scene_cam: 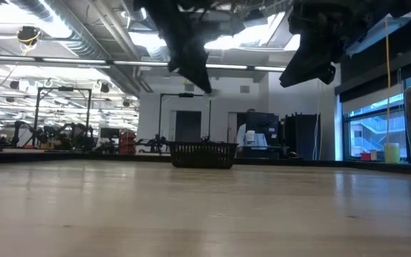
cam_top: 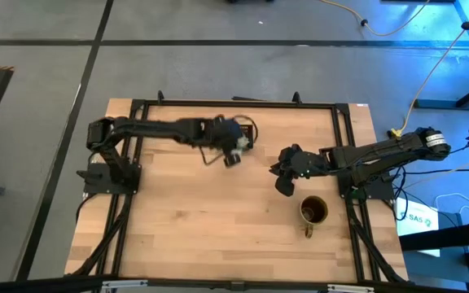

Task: Pick and place Stevia / Truvia into bins
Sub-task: Put the white stevia packet into the black bin, then return to Home Position

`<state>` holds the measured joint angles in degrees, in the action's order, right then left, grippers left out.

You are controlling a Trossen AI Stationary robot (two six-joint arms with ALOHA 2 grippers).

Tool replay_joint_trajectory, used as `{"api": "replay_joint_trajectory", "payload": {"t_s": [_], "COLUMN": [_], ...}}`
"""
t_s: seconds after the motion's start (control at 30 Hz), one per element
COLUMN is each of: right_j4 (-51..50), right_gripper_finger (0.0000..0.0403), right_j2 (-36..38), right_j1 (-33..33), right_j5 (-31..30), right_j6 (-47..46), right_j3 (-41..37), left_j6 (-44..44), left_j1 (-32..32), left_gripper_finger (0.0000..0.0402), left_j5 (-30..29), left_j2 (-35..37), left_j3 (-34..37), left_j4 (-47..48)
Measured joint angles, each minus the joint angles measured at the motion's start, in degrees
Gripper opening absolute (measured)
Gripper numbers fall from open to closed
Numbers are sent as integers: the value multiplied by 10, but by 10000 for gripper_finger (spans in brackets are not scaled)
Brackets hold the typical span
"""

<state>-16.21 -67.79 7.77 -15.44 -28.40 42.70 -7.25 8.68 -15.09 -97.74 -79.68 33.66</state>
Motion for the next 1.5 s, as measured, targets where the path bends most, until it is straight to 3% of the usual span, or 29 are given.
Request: {"api": "replay_joint_trajectory", "payload": {"t_s": [0.17, 0.4, 0.53, 0.77, 1.0, 1.27, 1.5], "right_j4": [2, 6, 11, 13, 12, 5, -86], "right_gripper_finger": [71, 71, 71, 71, 72, 72, 72], "right_j2": [0, 0, 0, 1, 1, 13, 111], "right_j1": [-25, -58, -73, -90, -92, -92, -91], "right_j5": [-8, -29, -30, -30, -30, -25, -10], "right_j6": [-29, -45, -45, -45, -45, -24, 20], "right_j3": [0, 0, 0, 0, 0, 0, -2], "left_j6": [36, 54, 83, 101, 127, 111, 102], "left_j1": [86, 175, 186, 185, 184, 184, 184], "left_gripper_finger": [7, 4, 5, 6, 30, 79, 84], "left_j5": [9, 126, 160, 163, 162, 163, 178], "left_j2": [-4, -28, -66, -125, -136, -99, 21], "left_j3": [0, 0, 0, 0, 0, -1, 26], "left_j4": [-2, -6, -3, -6, -15, -9, -14]}}
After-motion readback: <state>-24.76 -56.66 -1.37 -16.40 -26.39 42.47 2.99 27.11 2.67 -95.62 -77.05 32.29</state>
